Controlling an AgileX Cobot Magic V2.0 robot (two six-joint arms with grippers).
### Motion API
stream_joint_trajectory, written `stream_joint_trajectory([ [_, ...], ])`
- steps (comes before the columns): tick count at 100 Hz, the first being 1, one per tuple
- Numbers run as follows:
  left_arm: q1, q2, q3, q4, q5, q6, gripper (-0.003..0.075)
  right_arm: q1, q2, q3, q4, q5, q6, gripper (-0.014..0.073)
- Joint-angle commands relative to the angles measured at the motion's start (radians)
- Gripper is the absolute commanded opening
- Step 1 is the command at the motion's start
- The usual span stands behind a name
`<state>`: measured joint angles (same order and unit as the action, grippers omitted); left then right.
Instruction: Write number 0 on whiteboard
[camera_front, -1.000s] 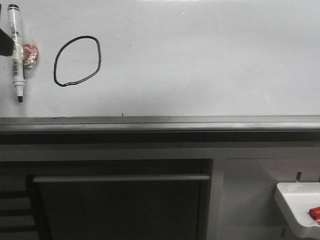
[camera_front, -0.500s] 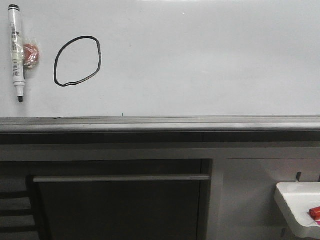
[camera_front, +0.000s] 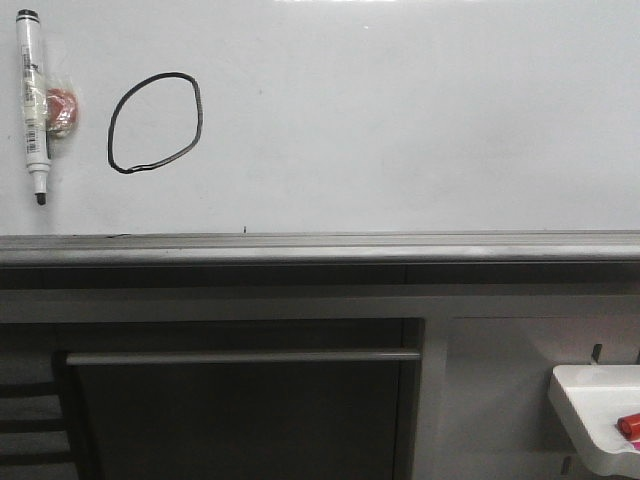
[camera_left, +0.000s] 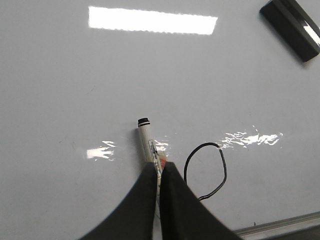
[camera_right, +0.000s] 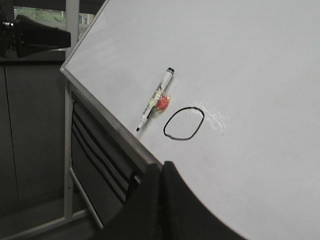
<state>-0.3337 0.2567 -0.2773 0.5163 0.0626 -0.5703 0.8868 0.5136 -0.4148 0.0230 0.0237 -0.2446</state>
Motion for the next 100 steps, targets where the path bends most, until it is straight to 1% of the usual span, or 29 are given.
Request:
stream_joint_trajectory([
  [1, -0.001, -0.023, -0.004, 0.027, -0.073, -0.009, -0.002, -0.004, -0.047, 0.028, -0.012, -0.09, -0.005, -0.0065],
  [15, -0.001, -0.031, 0.0, 0.04, -0.078, -0.009, -0.002, -0.004, -0.079, 0.064, -0.012, -0.09, -0.005, -0.0065],
  [100, -0.001, -0.031, 0.002, 0.038, -0.078, -0.009, -0.002, -0.004, -0.079, 0.064, -0.012, -0.09, -0.005, -0.0067],
])
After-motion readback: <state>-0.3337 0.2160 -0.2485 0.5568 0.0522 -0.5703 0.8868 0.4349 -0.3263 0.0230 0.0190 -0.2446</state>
